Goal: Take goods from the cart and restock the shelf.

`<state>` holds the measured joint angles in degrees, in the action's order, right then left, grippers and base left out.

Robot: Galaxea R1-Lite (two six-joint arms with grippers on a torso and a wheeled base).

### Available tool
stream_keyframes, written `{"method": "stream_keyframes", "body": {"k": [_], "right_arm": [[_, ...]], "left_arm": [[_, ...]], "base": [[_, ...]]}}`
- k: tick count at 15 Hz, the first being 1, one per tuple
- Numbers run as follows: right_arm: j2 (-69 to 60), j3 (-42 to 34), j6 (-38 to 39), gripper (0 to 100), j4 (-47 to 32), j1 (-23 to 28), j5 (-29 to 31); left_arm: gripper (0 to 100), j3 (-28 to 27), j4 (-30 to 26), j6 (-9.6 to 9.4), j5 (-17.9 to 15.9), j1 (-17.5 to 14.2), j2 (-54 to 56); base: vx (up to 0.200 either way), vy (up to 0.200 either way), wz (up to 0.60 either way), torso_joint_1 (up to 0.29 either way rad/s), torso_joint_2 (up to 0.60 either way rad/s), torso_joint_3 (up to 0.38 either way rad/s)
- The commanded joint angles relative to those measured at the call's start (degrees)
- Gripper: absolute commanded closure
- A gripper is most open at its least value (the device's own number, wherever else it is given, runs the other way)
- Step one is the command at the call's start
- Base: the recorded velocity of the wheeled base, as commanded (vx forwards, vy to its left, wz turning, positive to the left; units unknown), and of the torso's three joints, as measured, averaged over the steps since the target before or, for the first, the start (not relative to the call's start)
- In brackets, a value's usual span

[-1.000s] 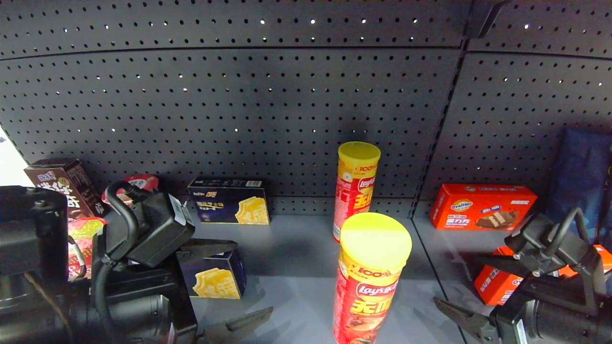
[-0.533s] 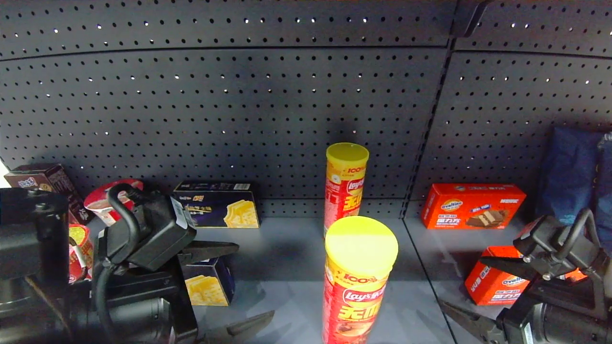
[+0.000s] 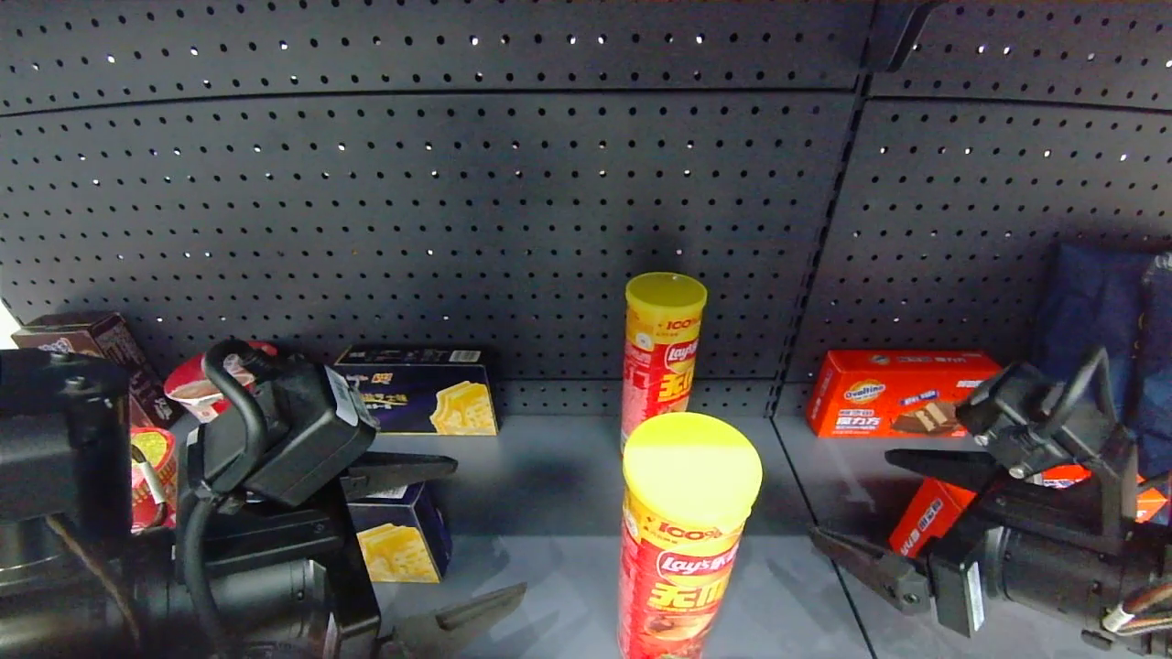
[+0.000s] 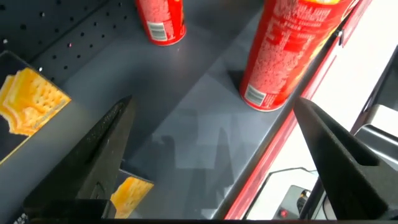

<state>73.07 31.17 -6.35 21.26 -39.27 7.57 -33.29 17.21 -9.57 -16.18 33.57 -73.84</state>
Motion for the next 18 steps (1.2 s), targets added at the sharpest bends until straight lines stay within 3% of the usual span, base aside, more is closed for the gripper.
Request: {"method": "stream_keyframes", "body": {"k": [1,5,14,18], "right_arm": [[4.7,3.7,-0.1,0,0.0,1.2,1.7],[10.3,11.3,-0.1,0,-0.2,2.4,4.8],[13.2,9.2,-0.1,0,0.0,-0.9,4.3],[12.4,4.6,-0.1,0,0.0,-5.6,4.5]], "left_arm": [[0,-0.2,0.0,-0.01,0.1,0.0,-0.2],[0,-0.2,0.0,0.08,0.7,-0.1,0.1],[0,-2.7,0.0,-0.01,1.1,-0.1,-1.5],[0,-2.8,0.0,0.08,1.2,-0.1,-1.5]], "base": [[0.0,0.0,0.0,0.0,0.0,0.0],[0.0,0.0,0.0,0.0,0.0,0.0],[0.0,0.0,0.0,0.0,0.0,0.0],[0.0,0.0,0.0,0.0,0.0,0.0]]}}
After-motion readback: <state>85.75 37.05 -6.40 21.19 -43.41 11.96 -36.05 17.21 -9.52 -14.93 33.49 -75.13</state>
